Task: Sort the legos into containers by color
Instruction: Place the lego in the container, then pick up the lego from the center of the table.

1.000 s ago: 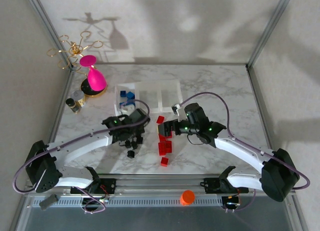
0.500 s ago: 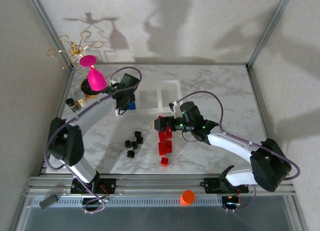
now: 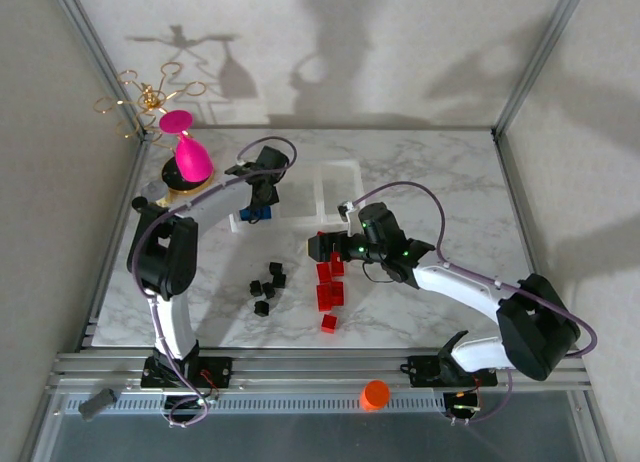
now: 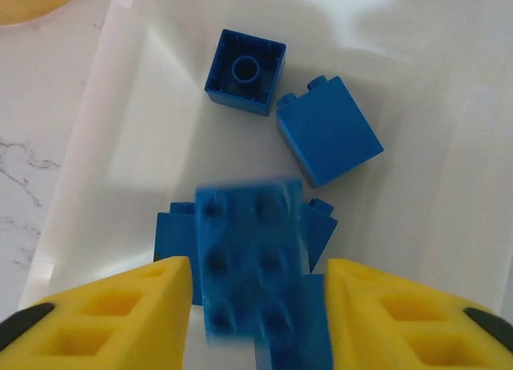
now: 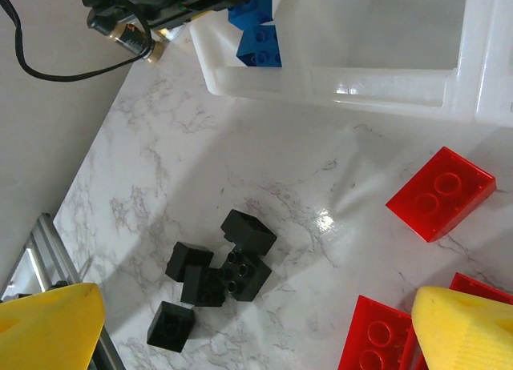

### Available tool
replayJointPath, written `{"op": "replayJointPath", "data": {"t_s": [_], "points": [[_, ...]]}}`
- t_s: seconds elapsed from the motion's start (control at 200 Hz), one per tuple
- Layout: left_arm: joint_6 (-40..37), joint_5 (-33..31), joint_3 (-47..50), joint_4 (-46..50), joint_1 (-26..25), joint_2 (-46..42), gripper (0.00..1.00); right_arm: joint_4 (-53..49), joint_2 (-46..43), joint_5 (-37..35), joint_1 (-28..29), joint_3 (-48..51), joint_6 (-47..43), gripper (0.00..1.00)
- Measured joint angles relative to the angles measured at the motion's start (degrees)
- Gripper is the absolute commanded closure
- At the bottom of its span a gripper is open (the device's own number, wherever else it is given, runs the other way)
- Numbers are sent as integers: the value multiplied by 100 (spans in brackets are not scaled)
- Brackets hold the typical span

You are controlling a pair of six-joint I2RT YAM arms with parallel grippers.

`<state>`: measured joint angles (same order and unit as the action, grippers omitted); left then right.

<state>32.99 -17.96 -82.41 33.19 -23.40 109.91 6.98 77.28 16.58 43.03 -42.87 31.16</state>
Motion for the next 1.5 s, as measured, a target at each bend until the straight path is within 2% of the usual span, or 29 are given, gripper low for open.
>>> {"op": "replayJointPath", "data": {"t_s": [0.27,0.421,0.681,0.941,1.177,1.502], "points": [[-26,44,-85,63,-2,-125,44,-46,9,-46,-13,-127,-37,1],[-17,107,85,90,-87,-734,43,-175,7,-48,-79,-138,-114,1],[197,234,1207,46,-656,-2223,43,-787,-63,-22,-105,-149,-494,1],[627,560,2503,76,-1386,-2844,41,-964,-269,164,-103,221,-697,1],[872,903,3198,-105,-1687,-2817,41,-911,-208,286,-98,507,-669,1],[885,1091,3222,-662,-1853,-1963,42,-804,-136,297,-98,507,-629,1]]}}
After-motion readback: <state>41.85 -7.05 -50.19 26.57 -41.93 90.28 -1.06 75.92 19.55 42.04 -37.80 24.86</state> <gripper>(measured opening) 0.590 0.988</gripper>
